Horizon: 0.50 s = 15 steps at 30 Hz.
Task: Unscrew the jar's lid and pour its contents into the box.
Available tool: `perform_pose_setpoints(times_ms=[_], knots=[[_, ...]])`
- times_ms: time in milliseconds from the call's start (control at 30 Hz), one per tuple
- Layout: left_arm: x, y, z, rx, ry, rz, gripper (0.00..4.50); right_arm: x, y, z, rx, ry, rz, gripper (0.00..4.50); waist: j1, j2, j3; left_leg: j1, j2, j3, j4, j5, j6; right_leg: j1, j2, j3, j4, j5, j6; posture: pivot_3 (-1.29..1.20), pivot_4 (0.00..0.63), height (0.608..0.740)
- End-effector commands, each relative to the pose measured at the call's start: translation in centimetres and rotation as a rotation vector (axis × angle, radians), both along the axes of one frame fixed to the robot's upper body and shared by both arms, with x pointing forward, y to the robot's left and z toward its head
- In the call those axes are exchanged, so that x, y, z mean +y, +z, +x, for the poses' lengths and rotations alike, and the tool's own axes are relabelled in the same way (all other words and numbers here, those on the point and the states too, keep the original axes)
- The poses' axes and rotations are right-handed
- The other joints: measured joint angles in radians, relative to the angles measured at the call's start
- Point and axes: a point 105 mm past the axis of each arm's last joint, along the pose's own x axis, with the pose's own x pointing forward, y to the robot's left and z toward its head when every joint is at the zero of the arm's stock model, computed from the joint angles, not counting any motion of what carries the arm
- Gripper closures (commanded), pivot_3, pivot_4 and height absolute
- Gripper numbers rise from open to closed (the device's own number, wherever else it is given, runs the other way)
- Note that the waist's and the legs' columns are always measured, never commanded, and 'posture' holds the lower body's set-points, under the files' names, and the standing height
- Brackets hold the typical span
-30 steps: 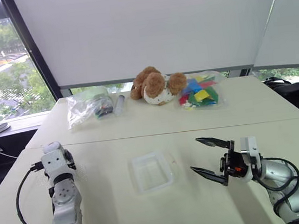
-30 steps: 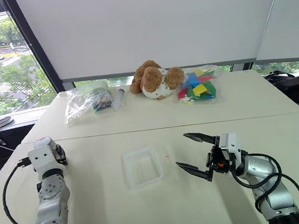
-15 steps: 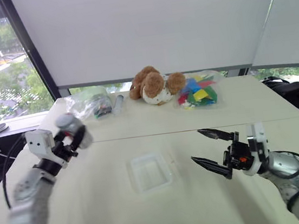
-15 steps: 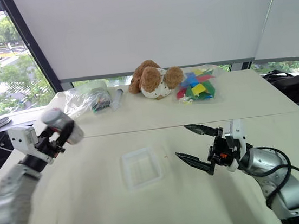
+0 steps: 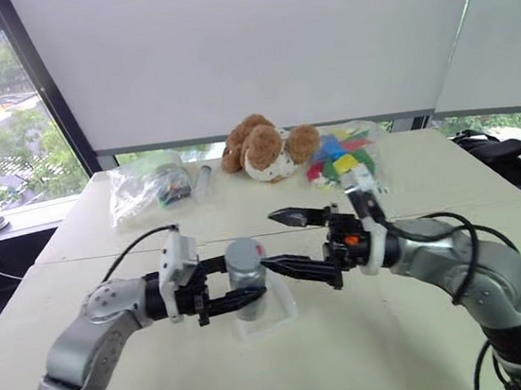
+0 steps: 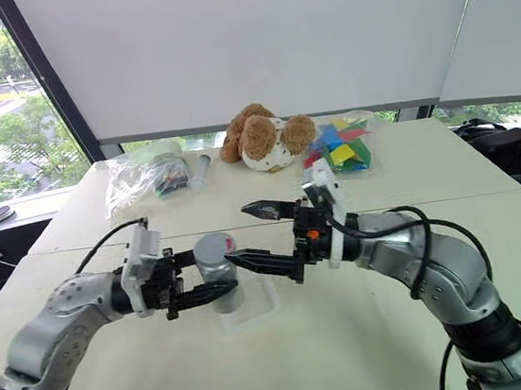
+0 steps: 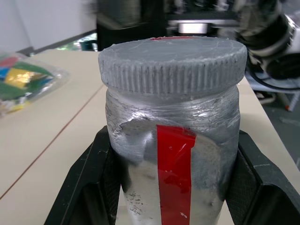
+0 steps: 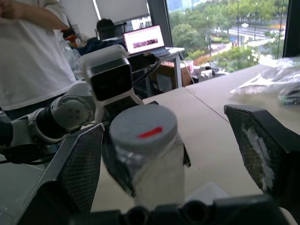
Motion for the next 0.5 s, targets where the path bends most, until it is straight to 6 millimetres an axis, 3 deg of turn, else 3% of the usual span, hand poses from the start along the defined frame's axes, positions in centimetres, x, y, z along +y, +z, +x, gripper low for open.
perform_pose_setpoints(times_ms=[33, 500], knots=[[-0.7, 0.6, 0.2, -0.083, -0.014, 0.0, 2.3, 1.1, 0.7, 0.2, -0.042, 0.025, -0.009, 0.0, 0.0, 0.0, 0.0, 0.0, 0.0, 0.0, 0.0, 0.0, 0.0, 0.0, 0.0, 0.0, 0.0, 0.0, 0.0, 0.0, 0.15, 0.74], [-1.9, 0.5, 0.4, -0.076, -0.013, -0.048, 2.3, 2.5, 0.7, -0.1, -0.072, 0.118, -0.051, 0.0, -0.006, 0.0, 0.0, 0.001, 0.0, -0.001, 0.001, 0.0, 0.0, 0.0, 0.002, 0.0, 0.002, 0.0, 0.0, 0.0, 0.15, 0.74]])
